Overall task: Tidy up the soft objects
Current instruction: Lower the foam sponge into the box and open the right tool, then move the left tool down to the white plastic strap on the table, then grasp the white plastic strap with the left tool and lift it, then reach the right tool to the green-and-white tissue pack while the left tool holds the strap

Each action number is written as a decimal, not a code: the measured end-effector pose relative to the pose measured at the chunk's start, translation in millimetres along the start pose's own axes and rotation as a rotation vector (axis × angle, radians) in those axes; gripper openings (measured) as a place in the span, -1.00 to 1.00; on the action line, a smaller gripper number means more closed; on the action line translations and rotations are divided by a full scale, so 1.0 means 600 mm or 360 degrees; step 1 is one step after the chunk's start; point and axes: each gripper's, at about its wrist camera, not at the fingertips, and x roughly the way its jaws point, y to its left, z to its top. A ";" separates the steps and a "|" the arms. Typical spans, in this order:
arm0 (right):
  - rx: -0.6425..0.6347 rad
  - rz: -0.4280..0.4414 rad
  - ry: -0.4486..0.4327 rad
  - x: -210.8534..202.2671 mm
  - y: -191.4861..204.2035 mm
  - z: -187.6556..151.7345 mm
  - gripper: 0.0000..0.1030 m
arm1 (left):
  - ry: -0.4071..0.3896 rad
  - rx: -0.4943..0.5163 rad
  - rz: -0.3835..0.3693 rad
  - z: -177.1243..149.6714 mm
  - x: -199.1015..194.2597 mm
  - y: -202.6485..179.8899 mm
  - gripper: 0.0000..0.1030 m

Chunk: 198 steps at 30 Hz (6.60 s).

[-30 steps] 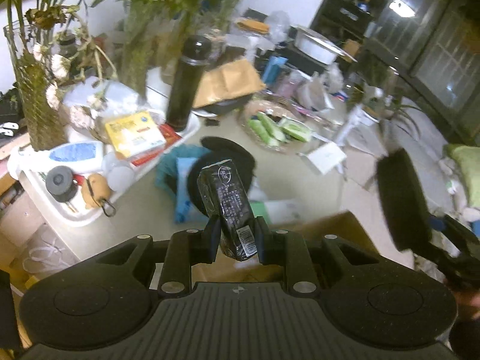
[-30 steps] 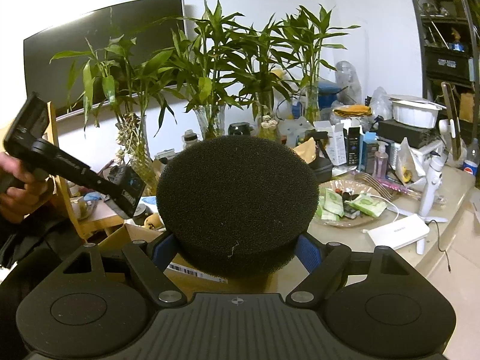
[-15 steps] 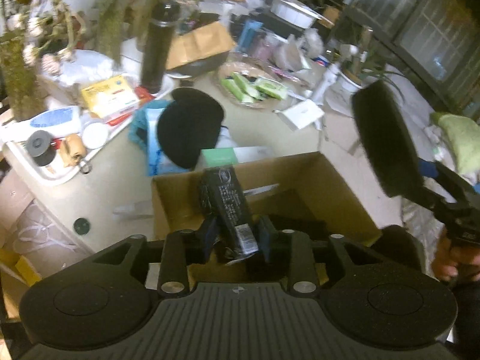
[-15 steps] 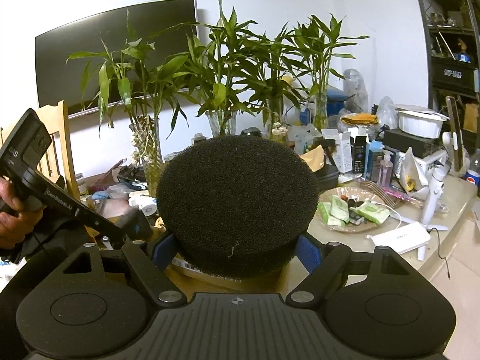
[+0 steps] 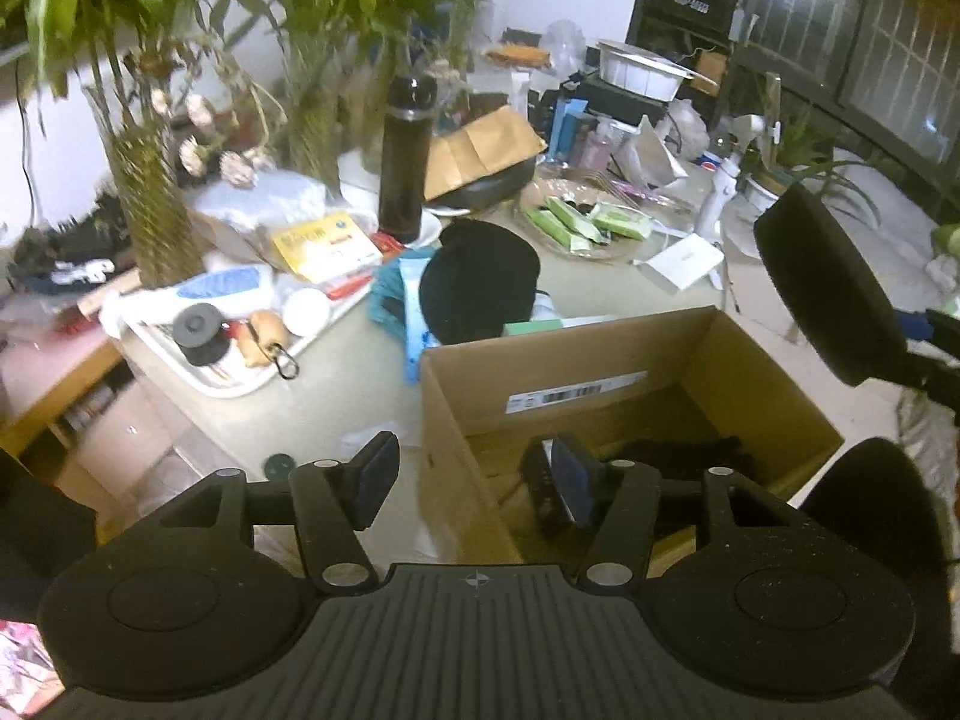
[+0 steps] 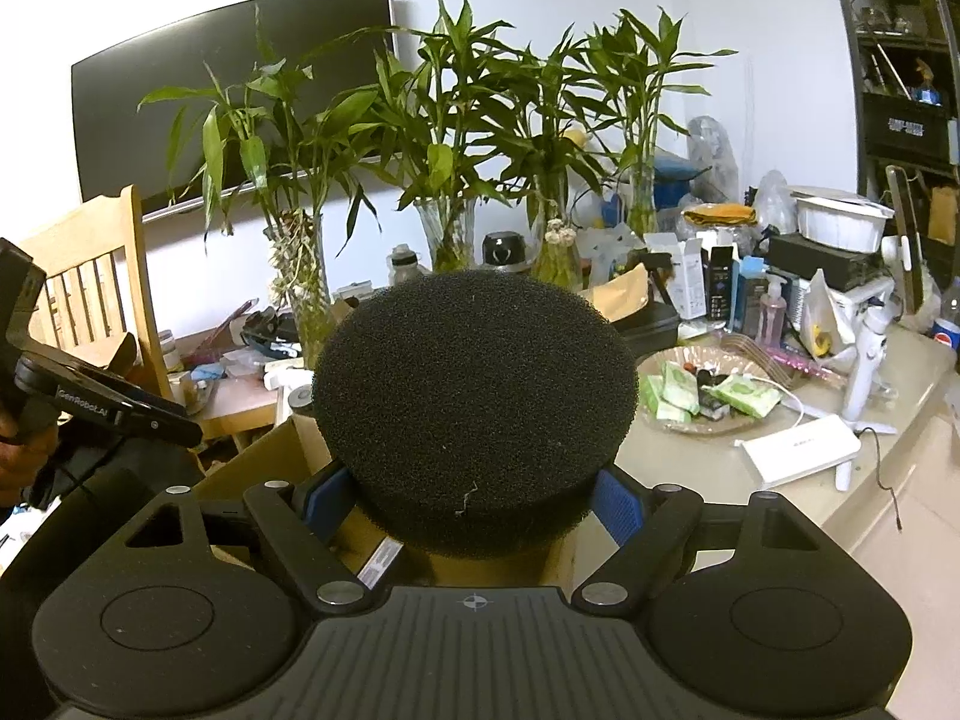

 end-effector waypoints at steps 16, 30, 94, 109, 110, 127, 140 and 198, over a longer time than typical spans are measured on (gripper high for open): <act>0.0016 0.0115 0.0062 0.014 0.023 0.003 0.64 | -0.0096 0.0032 0.0067 -0.043 -0.031 0.016 0.11; -0.0083 0.0112 0.0253 0.063 0.056 0.001 1.00 | -0.0120 0.0007 0.0057 -0.051 -0.037 0.023 0.12; 0.0095 -0.0084 0.0292 0.093 -0.028 0.008 1.00 | 0.0096 0.0278 0.0083 -0.005 0.152 0.106 0.12; 0.0123 -0.0129 0.0315 0.109 -0.045 0.005 1.00 | 0.0414 0.0558 -0.0166 0.006 0.286 0.149 0.12; 0.0124 -0.0132 0.0318 0.110 -0.046 0.004 1.00 | 0.0426 0.0588 -0.0158 0.006 0.293 0.147 0.12; 0.0125 -0.0147 0.0319 0.118 -0.049 0.002 1.00 | 0.0573 0.0741 -0.0328 -0.016 0.362 0.161 0.00; 0.0137 -0.0158 0.0315 0.119 -0.049 -0.001 1.00 | 0.0570 0.0564 -0.0363 -0.003 0.362 0.198 -0.90; 0.0222 -0.0042 0.0137 0.186 -0.098 0.158 1.00 | -0.0317 0.0362 -0.0016 0.008 0.032 0.024 -0.95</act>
